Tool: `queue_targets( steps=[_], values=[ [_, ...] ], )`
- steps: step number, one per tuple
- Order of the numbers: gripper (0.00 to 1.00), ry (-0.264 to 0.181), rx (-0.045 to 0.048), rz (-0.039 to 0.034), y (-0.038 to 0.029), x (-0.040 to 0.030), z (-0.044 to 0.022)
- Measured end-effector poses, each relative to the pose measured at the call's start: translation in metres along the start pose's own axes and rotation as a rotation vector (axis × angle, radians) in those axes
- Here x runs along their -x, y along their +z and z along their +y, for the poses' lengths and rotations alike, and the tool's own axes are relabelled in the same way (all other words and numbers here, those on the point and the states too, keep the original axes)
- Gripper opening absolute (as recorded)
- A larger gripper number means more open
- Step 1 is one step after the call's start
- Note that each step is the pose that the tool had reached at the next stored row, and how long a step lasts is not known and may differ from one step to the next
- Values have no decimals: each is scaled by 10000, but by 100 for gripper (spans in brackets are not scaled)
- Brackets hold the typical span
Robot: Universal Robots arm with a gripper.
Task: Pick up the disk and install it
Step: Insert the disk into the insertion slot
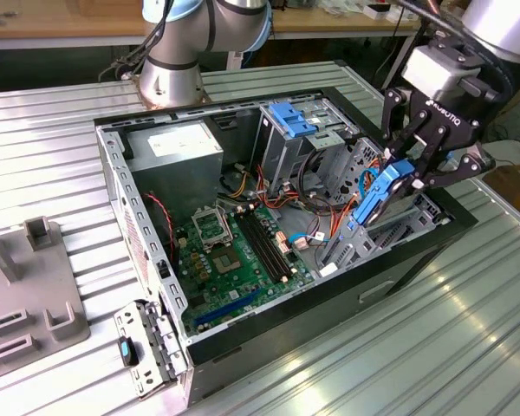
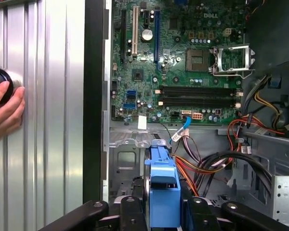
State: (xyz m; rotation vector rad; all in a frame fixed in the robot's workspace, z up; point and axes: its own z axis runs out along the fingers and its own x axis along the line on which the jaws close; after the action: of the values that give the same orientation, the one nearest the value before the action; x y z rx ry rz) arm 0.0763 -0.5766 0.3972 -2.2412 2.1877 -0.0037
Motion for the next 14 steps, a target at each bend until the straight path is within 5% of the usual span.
queue_targets(
  steps=[2, 14],
  values=[
    [37, 0, 0, 2, 48, -8, 1],
    [44, 0, 0, -5, 48, -10, 1]
  ],
)
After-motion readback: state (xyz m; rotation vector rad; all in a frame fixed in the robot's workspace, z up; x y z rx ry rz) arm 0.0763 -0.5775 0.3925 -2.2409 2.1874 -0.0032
